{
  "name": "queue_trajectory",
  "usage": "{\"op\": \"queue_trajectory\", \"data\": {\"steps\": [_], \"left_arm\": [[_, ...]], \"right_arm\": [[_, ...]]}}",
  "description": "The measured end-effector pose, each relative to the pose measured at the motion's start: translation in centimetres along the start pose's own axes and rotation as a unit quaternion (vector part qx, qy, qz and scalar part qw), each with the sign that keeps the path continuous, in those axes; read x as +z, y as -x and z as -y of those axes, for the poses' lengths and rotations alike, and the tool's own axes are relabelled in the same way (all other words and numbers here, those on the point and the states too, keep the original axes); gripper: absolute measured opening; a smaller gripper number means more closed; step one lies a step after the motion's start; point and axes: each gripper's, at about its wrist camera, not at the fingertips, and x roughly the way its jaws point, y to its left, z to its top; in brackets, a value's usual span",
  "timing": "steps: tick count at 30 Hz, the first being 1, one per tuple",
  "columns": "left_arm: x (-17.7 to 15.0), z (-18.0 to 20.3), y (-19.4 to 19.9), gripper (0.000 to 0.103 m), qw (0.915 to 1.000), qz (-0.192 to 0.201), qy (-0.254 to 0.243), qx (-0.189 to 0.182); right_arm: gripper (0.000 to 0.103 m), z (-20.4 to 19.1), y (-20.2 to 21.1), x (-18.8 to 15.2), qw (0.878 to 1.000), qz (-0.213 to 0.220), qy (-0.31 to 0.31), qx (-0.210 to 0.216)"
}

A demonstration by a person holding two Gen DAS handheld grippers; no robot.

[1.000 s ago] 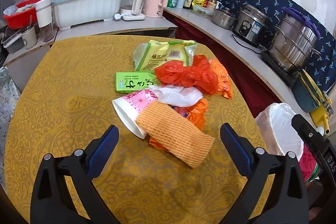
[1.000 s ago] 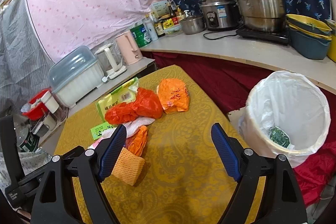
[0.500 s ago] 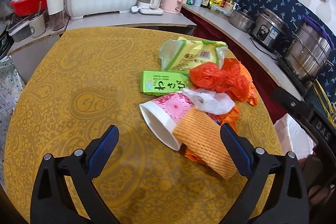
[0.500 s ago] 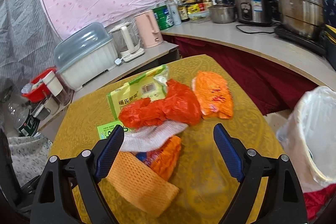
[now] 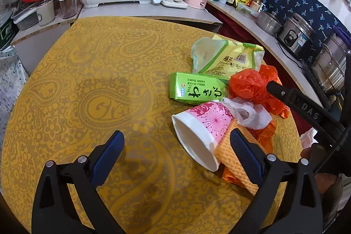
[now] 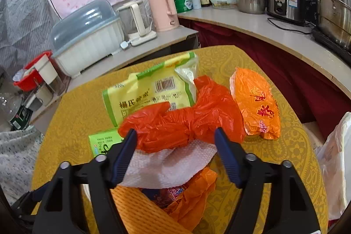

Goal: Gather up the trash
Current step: 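Reach the right gripper to the red plastic bag, grasp and lift it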

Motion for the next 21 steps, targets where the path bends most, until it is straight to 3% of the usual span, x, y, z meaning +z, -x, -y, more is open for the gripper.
{"op": "queue_trajectory", "data": {"steps": [2,3,5,6,21], "left_arm": [[-0.1,-0.1,-0.2,0.093,1.0000,-0.003,0.001,-0.001],[-0.1,-0.1,-0.3,0.093,1.0000,-0.004,0.002,-0.002],[-0.3,0.1,-0.3,0.093,1.0000,-0.006,0.003,-0.006],[-0.4,0.2,-0.2,0.093,0.9999,-0.007,0.002,-0.008],[-2.5,4.8,2.8,0.093,0.9985,0.003,-0.041,-0.035]], "right_arm": [[0.039,0.4,-0.8,-0.2,1.000,-0.013,-0.004,-0.001],[0.033,0.6,-1.1,-0.3,1.000,-0.018,-0.008,-0.003],[0.010,1.2,-1.2,-0.4,1.000,-0.022,-0.016,0.001],[0.007,1.5,-1.1,-0.5,1.000,-0.022,-0.020,0.005],[0.001,2.6,7.8,0.1,0.998,0.065,-0.016,0.022]]}}
